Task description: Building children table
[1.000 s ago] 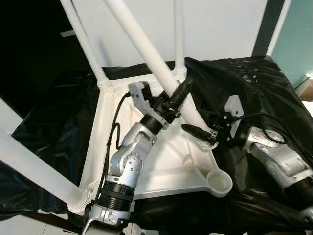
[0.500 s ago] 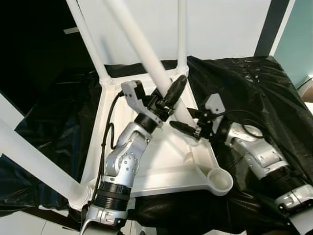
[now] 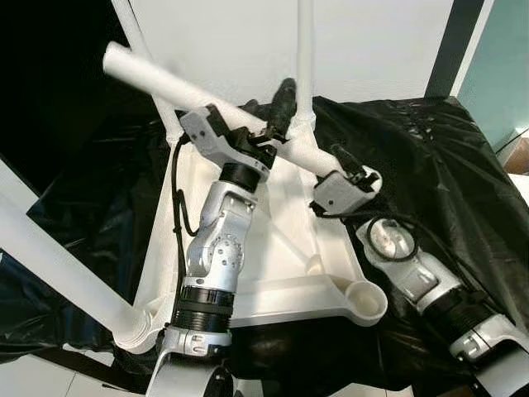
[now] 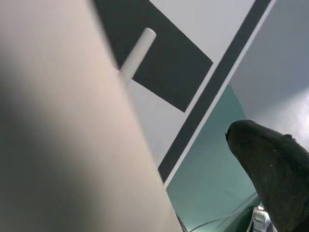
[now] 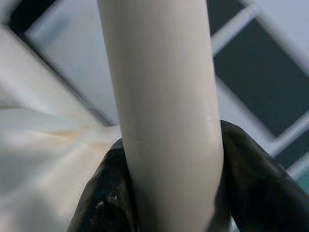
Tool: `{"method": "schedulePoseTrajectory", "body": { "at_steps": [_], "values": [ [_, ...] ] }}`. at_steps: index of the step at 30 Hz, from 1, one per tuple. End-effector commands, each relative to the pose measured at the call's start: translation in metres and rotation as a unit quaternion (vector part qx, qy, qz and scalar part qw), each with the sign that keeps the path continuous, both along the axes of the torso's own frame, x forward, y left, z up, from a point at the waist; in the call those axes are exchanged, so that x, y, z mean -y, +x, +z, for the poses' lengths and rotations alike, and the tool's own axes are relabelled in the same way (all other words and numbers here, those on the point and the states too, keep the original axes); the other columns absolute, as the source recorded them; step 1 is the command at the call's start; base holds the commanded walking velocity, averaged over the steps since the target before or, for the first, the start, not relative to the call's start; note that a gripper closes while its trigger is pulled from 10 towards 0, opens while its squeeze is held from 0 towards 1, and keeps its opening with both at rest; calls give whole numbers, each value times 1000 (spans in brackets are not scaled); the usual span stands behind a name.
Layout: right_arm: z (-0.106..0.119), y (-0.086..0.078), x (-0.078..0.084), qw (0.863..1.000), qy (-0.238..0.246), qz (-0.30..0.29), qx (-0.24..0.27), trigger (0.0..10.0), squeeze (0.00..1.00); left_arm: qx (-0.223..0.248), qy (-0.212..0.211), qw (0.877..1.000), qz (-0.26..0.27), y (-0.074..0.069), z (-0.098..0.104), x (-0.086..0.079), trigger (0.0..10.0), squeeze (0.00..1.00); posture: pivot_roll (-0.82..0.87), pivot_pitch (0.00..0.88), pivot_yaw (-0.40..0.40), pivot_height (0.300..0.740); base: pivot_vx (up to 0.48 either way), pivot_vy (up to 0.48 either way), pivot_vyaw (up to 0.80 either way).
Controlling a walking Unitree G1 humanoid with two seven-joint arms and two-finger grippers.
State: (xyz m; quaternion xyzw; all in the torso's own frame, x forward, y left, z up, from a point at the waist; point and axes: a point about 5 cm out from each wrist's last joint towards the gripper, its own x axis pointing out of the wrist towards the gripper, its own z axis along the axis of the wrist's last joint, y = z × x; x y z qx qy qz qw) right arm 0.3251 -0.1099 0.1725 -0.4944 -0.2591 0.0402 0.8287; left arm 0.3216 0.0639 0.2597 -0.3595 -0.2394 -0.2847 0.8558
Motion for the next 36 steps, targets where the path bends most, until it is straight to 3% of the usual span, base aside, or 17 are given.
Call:
{"method": "schedulePoseTrajectory", "body": {
  "at_steps": [1, 3, 4, 6, 7, 8, 9, 15, 16, 18, 22, 23, 24, 27, 29, 36],
  "values": [
    [-15, -3, 4, 999, -36, -12, 10, 0, 0, 41, -13, 999, 14, -2, 17, -3, 3686, 0, -76, 0, 109, 740, 0, 0, 0],
    [-15, -4, 4, 999, -36, -12, 13, 0, 0, 43, -13, 999, 16, -1, 17, -3, 3686, 0, -76, 0, 109, 740, 0, 0, 0],
    [-16, -4, 4, 999, -35, -12, 13, 0, 0, 46, -18, 999, 11, -2, 17, -4, 0, 0, -76, 0, 109, 740, 0, 0, 0],
    [-17, -4, 3, 999, -33, -13, 14, 0, 0, 52, -18, 998, 6, -4, 16, -4, 0, 0, -74, 0, 107, 740, 0, 0, 0],
    [-19, -3, 2, 999, -31, -14, 14, 3882, 0, 56, -17, 998, 2, -5, 15, -3, 0, 0, -74, 0, 106, 740, 0, 0, 0],
    [-19, -3, 2, 999, -31, -14, 14, 3882, 0, 56, -17, 998, 2, -5, 15, -3, 0, 0, -74, 0, 106, 740, 0, 0, 0],
    [-20, -3, 0, 999, -28, -13, 15, 10000, 0, 59, -15, 998, 0, -6, 14, -3, 0, 0, -74, 0, 106, 740, 0, 0, 0],
    [-23, -3, -6, 1000, -17, -13, 15, 10000, 0, 66, -11, 998, -6, -7, 14, 1, 0, 0, -76, 0, 104, 740, 0, 0, 0],
    [-23, -4, -9, 1000, 9, 9, -14, 10000, 1000, 71, -4, 997, -12, -8, 14, 3, 0, 0, -76, 0, 104, 740, 0, 0, 0],
    [-23, -4, -9, 1000, 9, 9, -14, 10000, 1000, 71, -4, 997, -12, -8, 14, 3, 0, 0, -76, 0, 104, 740, 0, 0, 0],
    [-17, -9, -26, 990, 34, 83, -109, 10000, 1000, 84, 20, 996, -24, -10, 12, 7, 0, 0, -80, 0, 106, 740, 0, 0, 0],
    [-13, -11, -29, 985, 40, 100, -134, 10000, 737, 88, 26, 995, -27, -11, 11, 8, 0, 0, -80, 0, 106, 740, 0, 0, 0],
    [-8, -13, -30, 980, 46, 112, -156, 10000, 0, 93, 34, 995, -30, -12, 11, 9, 0, 0, -80, 0, 106, 740, 0, 0, 0],
    [-3, -14, -29, 976, 49, 122, -172, 10000, 0, 97, 40, 994, -31, -12, 11, 10, 0, 0, -80, 0, 106, 740, 0, 0, 0],
    [9, -17, -21, 966, 30, 146, -213, 10000, 0, 109, 57, 992, -30, -14, 12, 12, 0, 0, -84, 0, 105, 740, 0, 0, 0],
    [26, -21, -12, 953, 5, 171, -251, 10000, 0, 124, 87, 988, -27, -15, 11, 17, 0, 0, -97, 0, 102, 740, 0, 0, 0]
  ]
}}
